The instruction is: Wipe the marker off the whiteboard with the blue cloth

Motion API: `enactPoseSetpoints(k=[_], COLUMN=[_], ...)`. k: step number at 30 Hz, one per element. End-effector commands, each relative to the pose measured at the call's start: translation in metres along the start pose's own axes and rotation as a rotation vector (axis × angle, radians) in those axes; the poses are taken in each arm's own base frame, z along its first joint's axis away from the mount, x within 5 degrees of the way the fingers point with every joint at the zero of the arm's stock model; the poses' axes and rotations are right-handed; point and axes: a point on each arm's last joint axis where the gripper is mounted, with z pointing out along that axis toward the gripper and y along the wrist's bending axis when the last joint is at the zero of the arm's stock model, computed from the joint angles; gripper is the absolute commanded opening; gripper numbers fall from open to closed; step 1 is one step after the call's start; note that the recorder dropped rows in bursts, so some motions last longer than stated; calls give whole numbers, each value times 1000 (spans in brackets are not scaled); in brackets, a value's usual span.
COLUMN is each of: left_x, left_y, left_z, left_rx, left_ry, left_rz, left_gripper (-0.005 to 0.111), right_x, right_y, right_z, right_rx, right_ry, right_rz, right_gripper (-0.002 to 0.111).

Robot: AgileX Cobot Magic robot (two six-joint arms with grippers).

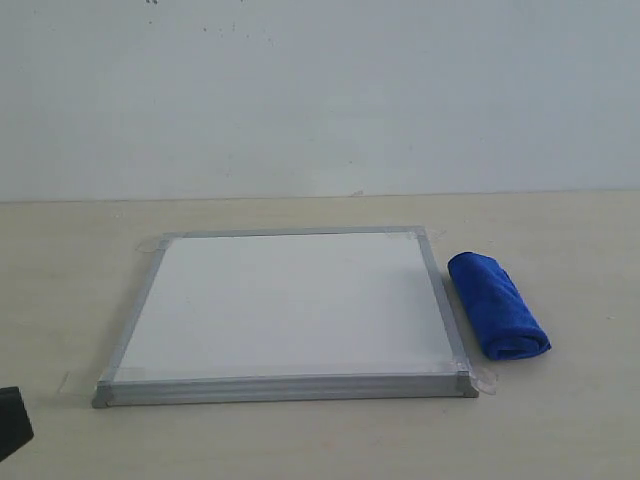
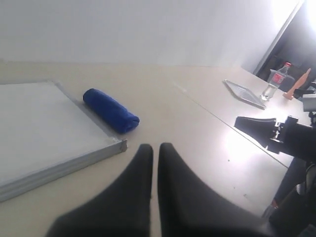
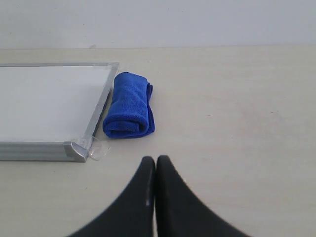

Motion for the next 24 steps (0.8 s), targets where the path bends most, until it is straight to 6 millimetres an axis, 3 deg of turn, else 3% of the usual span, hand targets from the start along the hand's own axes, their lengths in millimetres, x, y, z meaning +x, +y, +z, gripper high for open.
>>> enactPoseSetpoints(k=[1, 8, 19, 24], left_x=[-3, -6, 4, 6], left_y=[2, 5, 21, 27], left_z=[-1, -3, -37, -42], left_rx=[-23, -54, -281, -395], left_ry=[-38, -75, -347, -406], left_rz=[55, 54, 124, 130], left_gripper=[4, 4, 4, 4], right_x=[-1, -1, -1, -1], right_y=[0, 0, 0, 0], right_z=[0, 0, 0, 0], right_rx=[7, 7, 7, 7], right_ry=[-14, -14, -14, -14], right_rz=[-6, -6, -6, -6], right_gripper=[0, 0, 0, 0])
